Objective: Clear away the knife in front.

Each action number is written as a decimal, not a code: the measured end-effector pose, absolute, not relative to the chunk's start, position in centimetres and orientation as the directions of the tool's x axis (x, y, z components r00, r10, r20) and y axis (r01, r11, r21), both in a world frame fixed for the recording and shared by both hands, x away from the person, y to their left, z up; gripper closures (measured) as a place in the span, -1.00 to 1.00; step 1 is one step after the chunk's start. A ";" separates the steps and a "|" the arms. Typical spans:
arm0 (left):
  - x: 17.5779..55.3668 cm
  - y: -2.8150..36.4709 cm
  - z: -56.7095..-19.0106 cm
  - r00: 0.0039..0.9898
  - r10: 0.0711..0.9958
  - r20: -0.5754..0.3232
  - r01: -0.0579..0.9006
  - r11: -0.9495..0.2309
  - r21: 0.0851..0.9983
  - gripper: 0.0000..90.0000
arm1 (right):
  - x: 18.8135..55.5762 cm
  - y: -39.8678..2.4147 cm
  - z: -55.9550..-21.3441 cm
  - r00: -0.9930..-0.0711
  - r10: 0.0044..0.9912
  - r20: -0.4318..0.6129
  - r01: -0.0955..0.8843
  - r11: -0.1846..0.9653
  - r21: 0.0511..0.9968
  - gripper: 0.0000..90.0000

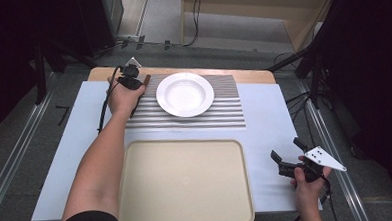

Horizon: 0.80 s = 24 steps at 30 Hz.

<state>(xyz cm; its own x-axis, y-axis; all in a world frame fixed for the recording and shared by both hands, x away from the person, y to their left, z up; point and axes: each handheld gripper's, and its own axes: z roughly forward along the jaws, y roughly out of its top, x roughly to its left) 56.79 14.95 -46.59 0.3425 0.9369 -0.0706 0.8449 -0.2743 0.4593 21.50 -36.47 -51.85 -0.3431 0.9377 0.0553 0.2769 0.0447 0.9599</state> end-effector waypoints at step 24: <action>50.8 17.1 -42.8 0.448 0.881 -0.149 0.789 -0.312 0.529 0.71 | 21.6 -36.3 -51.9 -0.346 0.937 0.046 0.282 0.057 0.958 -1.00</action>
